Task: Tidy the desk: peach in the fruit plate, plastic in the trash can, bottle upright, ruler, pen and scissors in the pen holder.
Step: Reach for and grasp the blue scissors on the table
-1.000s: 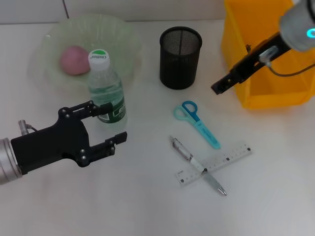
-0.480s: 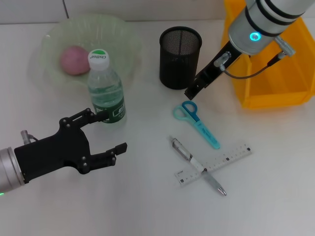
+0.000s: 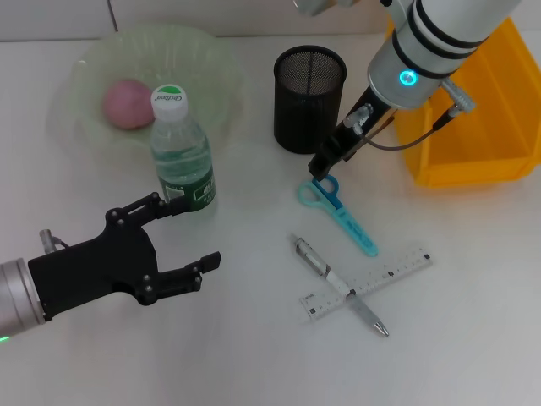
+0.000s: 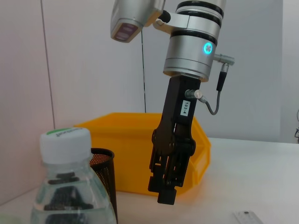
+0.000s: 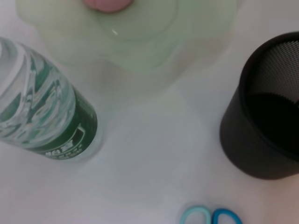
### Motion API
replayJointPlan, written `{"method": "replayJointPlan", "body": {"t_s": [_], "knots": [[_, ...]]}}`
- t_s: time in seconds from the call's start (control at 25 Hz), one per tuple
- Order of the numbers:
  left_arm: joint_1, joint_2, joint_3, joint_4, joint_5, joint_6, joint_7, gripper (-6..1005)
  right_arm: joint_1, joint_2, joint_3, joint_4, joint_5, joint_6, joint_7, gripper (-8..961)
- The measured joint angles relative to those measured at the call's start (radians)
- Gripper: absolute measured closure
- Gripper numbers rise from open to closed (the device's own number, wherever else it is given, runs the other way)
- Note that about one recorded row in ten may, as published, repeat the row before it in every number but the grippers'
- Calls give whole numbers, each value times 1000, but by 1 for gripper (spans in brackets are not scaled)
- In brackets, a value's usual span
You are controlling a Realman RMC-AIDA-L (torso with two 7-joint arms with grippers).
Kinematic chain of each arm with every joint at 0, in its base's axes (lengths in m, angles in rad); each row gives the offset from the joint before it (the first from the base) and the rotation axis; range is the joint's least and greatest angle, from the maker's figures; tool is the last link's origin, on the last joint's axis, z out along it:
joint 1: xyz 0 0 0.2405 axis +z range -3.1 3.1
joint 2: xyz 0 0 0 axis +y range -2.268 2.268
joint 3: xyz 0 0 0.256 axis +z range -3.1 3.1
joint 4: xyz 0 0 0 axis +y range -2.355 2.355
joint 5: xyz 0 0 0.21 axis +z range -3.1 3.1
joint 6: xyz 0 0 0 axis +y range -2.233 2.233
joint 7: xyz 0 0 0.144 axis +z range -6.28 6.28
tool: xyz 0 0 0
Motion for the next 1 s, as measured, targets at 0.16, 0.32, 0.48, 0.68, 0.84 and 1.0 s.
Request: {"method": "replayJointPlan", "body": {"t_s": [0.16,0.32,0.48,0.68,0.84,1.0], "knots": [[1,-2,5,-11,5,1,5,153,13,0,-1,41,8,16,16,515],[-1,-2,8,-20,5,-1,5,153,14,0,-1,74,9,45,18,579],[-2,-3,12,-37,6,-2,8,153,21,0,-2,117,9,78,18,643],[-4,-5,19,-41,5,-1,9,153,38,0,-2,155,10,104,19,711],[-8,-5,26,-47,4,-5,9,153,46,0,-2,185,23,134,19,725],[-15,-5,26,-53,4,-5,9,153,40,0,-2,200,60,169,8,719]]}}
